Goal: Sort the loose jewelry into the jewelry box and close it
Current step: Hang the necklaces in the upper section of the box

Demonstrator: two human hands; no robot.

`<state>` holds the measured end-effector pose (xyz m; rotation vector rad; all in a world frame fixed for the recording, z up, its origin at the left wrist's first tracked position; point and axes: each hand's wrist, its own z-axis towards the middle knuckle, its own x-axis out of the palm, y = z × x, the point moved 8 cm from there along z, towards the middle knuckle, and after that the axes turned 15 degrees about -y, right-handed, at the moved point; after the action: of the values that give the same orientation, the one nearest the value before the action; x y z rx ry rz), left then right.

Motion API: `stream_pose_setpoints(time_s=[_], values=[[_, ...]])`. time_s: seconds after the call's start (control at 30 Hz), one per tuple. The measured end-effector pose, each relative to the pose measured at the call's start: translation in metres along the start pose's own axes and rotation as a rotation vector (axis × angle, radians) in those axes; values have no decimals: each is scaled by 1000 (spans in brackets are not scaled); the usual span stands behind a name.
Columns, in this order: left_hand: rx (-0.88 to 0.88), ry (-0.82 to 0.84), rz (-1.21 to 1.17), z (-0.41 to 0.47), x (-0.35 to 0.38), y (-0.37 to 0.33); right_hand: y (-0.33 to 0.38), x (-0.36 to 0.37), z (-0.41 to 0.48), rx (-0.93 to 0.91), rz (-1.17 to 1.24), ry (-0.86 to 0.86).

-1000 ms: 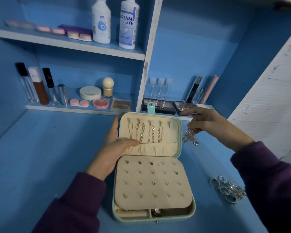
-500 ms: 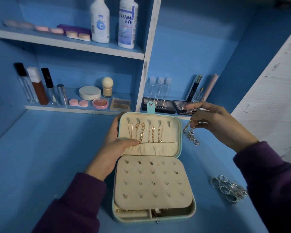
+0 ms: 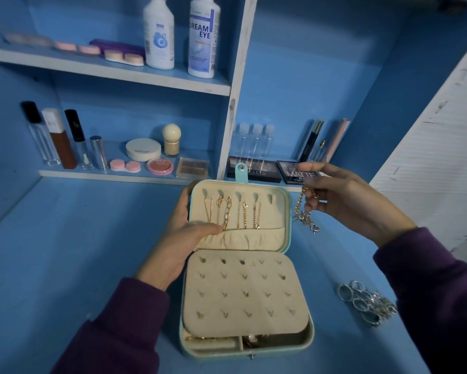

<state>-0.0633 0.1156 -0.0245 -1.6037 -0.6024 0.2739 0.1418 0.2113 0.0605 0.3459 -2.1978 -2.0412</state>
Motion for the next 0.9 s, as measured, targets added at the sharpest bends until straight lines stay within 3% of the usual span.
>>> stream_pose_setpoints(time_s=[0.9], values=[[24,-5,-16,0,1,-1,57,21,-10,-278,-167,84]])
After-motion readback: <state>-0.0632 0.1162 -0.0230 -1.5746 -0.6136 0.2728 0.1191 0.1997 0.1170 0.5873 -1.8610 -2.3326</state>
